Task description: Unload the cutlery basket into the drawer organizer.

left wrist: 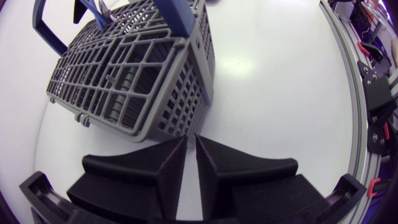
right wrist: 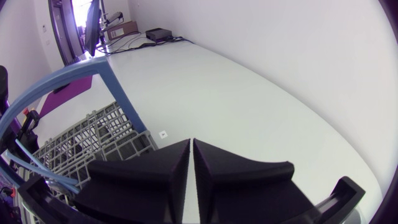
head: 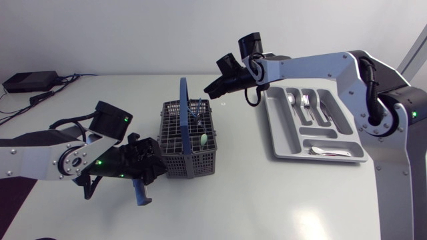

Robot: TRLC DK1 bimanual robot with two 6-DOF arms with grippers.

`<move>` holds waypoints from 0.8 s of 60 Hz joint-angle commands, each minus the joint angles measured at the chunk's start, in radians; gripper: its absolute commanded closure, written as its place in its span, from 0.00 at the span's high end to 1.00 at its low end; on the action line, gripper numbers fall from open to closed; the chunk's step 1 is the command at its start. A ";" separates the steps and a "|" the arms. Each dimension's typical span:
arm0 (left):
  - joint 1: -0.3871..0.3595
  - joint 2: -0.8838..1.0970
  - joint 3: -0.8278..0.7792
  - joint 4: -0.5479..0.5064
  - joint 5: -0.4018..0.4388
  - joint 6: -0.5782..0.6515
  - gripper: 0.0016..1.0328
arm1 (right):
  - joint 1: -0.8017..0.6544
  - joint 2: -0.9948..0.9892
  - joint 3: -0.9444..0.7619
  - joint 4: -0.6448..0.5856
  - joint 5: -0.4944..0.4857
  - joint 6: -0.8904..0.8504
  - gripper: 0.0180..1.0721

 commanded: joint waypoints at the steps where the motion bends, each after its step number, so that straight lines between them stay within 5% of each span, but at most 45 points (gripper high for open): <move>1: 0.010 -0.018 -0.032 0.003 0.000 -0.002 0.18 | 0.013 0.039 0.021 -0.029 -0.011 0.028 0.12; 40: 0.080 -0.113 -0.073 -0.003 0.026 0.033 0.18 | 0.059 -0.277 -0.498 -0.007 -0.011 -0.083 0.12; 48: 0.089 -0.159 -0.098 -0.010 0.026 0.041 0.19 | 0.039 -0.324 -0.492 -0.004 -0.007 -0.071 0.12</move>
